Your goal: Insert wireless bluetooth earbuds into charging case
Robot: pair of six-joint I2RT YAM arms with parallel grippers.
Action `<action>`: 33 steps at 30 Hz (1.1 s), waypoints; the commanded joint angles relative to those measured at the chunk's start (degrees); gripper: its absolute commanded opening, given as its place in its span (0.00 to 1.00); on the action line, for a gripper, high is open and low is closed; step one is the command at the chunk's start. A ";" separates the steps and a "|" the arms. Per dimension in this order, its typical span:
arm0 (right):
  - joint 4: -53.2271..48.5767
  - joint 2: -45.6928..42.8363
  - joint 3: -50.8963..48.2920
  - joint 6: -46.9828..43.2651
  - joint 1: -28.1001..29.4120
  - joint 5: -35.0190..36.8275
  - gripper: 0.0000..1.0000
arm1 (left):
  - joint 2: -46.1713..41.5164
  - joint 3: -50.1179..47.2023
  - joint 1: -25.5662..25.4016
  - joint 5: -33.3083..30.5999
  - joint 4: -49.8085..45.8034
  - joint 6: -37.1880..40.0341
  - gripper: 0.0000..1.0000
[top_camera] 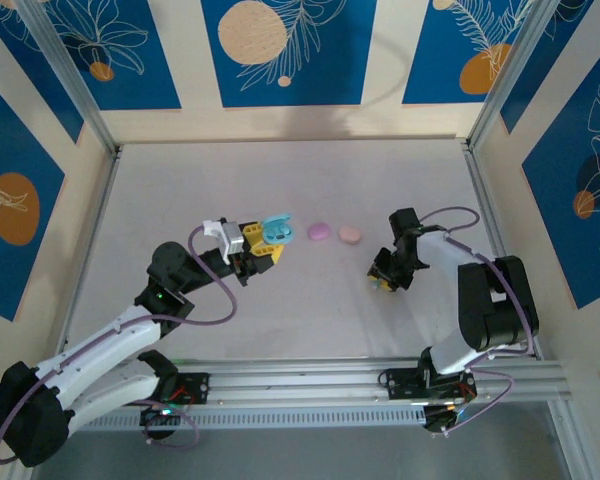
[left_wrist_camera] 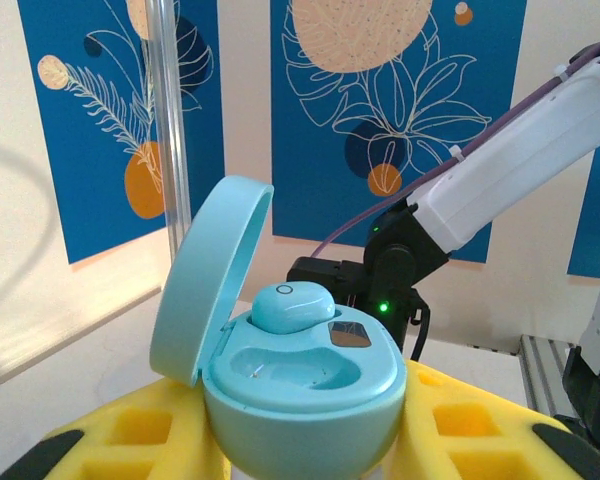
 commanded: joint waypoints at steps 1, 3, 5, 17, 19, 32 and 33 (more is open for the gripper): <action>-2.07 1.40 1.98 -2.20 0.84 1.45 0.31 | -1.08 -0.36 -0.56 -0.24 0.90 0.79 0.35; -3.23 2.19 3.12 -3.03 1.72 3.30 0.30 | -1.08 -0.36 -0.53 -0.24 0.86 0.79 0.35; -3.56 2.96 3.91 -3.82 2.33 3.78 0.31 | -1.01 -0.27 -0.59 -0.18 1.01 0.70 0.35; -7.77 8.01 8.54 -7.61 5.68 7.63 0.31 | -0.94 -0.09 -0.48 -0.22 0.65 0.79 0.35; -8.84 8.57 9.14 -8.35 6.00 8.27 0.30 | -0.88 -0.09 -0.55 -0.13 0.69 0.78 0.35; -11.50 7.72 11.27 -9.84 8.11 7.70 0.21 | -0.92 -0.18 -0.55 -0.63 0.44 1.01 0.35; -11.72 6.56 11.59 -9.79 8.33 6.96 0.20 | -0.86 -0.18 -0.56 -0.60 0.33 1.05 0.35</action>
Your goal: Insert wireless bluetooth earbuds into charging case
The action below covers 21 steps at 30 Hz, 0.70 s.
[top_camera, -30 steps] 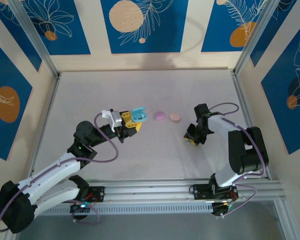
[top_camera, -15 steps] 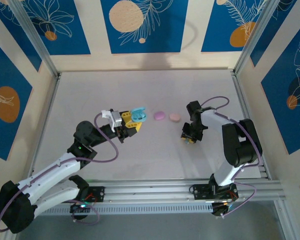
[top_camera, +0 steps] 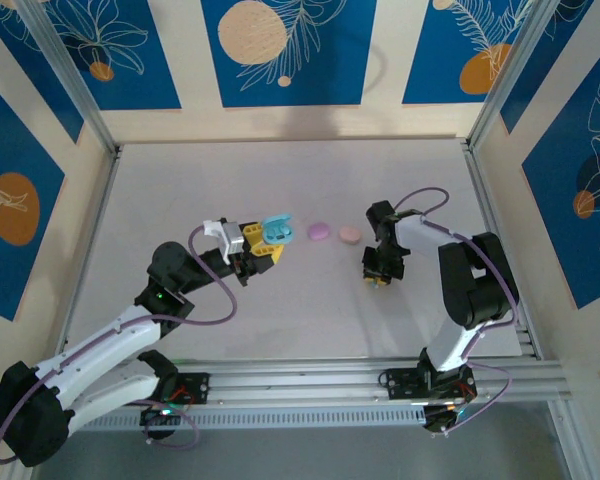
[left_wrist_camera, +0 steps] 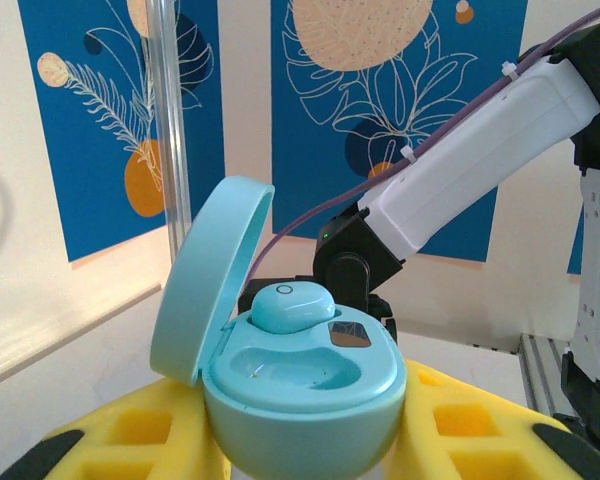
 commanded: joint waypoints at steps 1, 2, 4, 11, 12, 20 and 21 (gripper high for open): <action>-2.66 -4.25 1.84 -0.44 1.20 -3.02 0.19 | -0.86 -0.18 -0.57 -0.59 0.57 1.14 0.35; -2.33 -6.35 2.04 -0.52 1.54 -4.76 0.19 | -0.86 -0.26 -0.57 -0.73 0.57 1.12 0.35; -0.86 -11.05 2.07 -0.57 1.69 -9.98 0.18 | -0.86 -0.36 -0.55 -0.98 0.49 1.20 0.35; 14.82 -29.52 -0.12 8.37 1.51 -35.81 0.17 | -1.15 -0.62 -0.57 -2.08 0.30 1.29 0.35; 17.93 -30.83 -0.39 10.33 1.61 -39.57 0.17 | -1.05 -0.62 -0.56 -2.17 0.40 1.29 0.35; 39.83 -32.79 0.56 23.96 4.86 -62.46 0.18 | -0.95 -0.62 -0.53 -1.99 0.91 0.77 0.35; 42.43 -32.56 0.36 25.85 5.17 -63.57 0.18 | -0.89 -0.58 -0.60 -1.83 0.92 0.77 0.35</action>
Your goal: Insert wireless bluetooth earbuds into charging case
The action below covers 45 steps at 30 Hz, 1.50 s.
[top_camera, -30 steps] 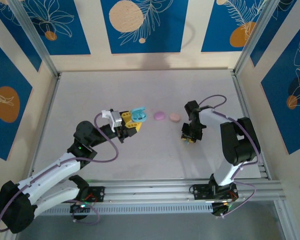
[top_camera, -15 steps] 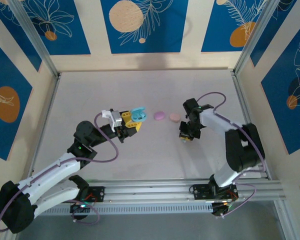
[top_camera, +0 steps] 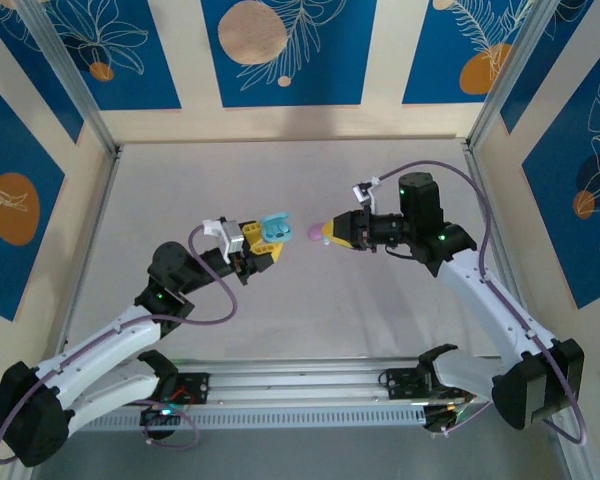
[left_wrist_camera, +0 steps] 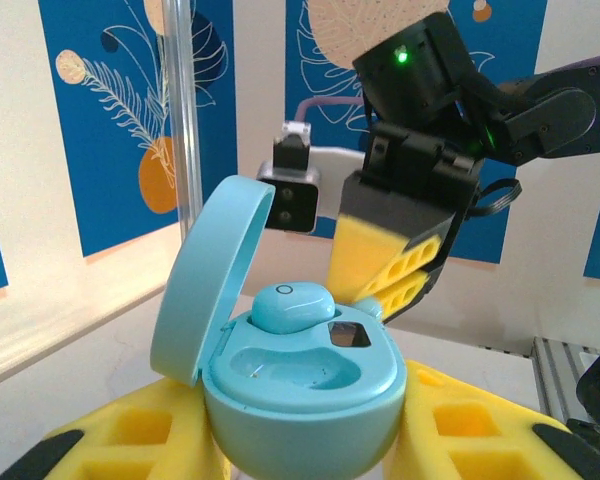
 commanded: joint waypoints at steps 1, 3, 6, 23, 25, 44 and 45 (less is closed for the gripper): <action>14.18 0.49 -0.06 9.94 1.42 -12.30 0.18 | -0.77 -0.38 -0.53 0.01 1.06 0.75 0.35; 18.01 0.98 -0.17 13.13 2.09 -13.02 0.18 | -0.62 -0.34 -0.55 0.11 0.83 0.90 0.35; 19.55 1.59 0.67 14.92 3.17 -12.19 0.18 | -0.16 -0.34 -0.53 -0.07 0.83 1.38 0.35; 7.77 7.30 11.08 7.74 14.80 8.36 0.18 | 2.38 -0.16 -0.51 -0.51 2.15 2.87 0.35; 5.54 8.02 12.40 6.29 15.86 10.70 0.18 | 2.33 -0.17 -0.56 -0.51 2.23 2.87 0.35; -9.06 12.04 20.25 -3.58 21.02 25.55 0.18 | 3.04 -0.07 -0.51 0.46 4.03 1.73 0.35; -9.89 12.23 20.60 -4.00 21.18 26.04 0.18 | 3.03 -0.07 -0.49 0.36 4.25 1.58 0.35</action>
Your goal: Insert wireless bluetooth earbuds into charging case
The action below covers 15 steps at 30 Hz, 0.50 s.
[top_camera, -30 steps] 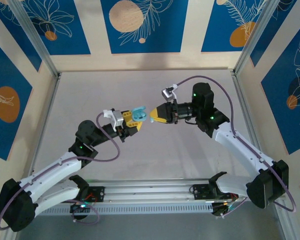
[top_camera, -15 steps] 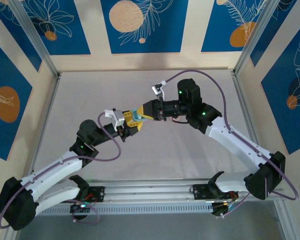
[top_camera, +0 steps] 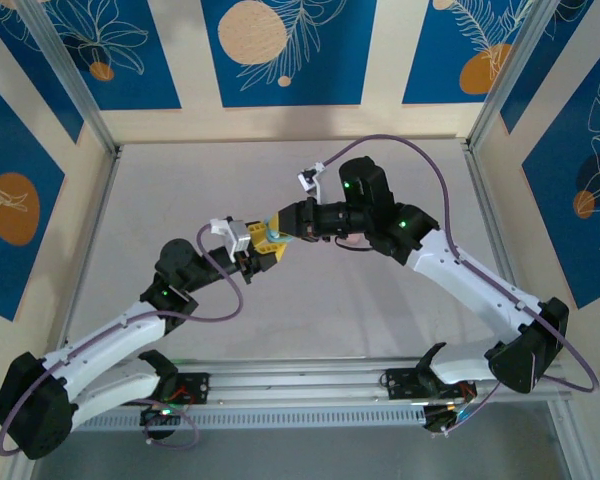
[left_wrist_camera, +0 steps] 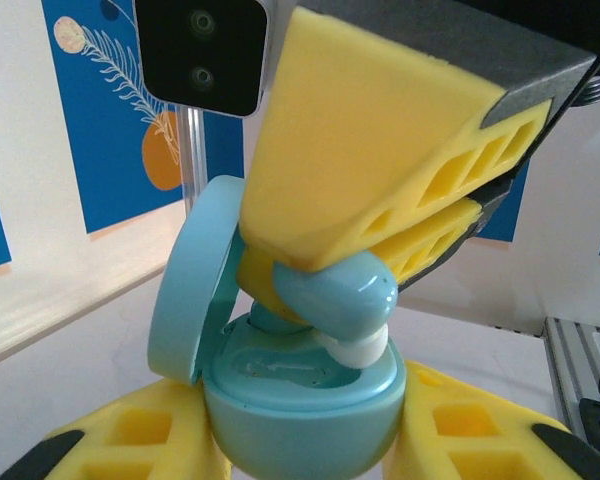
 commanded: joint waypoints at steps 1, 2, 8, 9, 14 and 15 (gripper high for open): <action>-5.25 1.40 2.25 -3.66 0.84 4.38 0.19 | -0.05 -0.09 -0.54 0.70 4.42 0.01 0.35; -6.06 1.53 2.62 -4.18 1.01 4.82 0.19 | 0.00 -0.12 -0.55 0.61 4.54 -0.08 0.35; -8.72 2.04 3.97 -5.69 1.77 6.44 0.22 | 0.09 -0.03 -0.55 0.44 5.02 -0.34 0.35; -9.06 2.10 4.18 -5.87 1.82 6.62 0.23 | 0.05 -0.06 -0.54 0.41 5.00 -0.35 0.35; -9.88 2.16 4.80 -5.96 2.08 7.42 0.25 | -0.20 -0.14 -0.48 0.26 4.85 -0.17 0.35; -10.10 2.13 4.94 -5.95 2.08 7.57 0.25 | -0.22 -0.20 -0.52 0.26 4.81 -0.17 0.35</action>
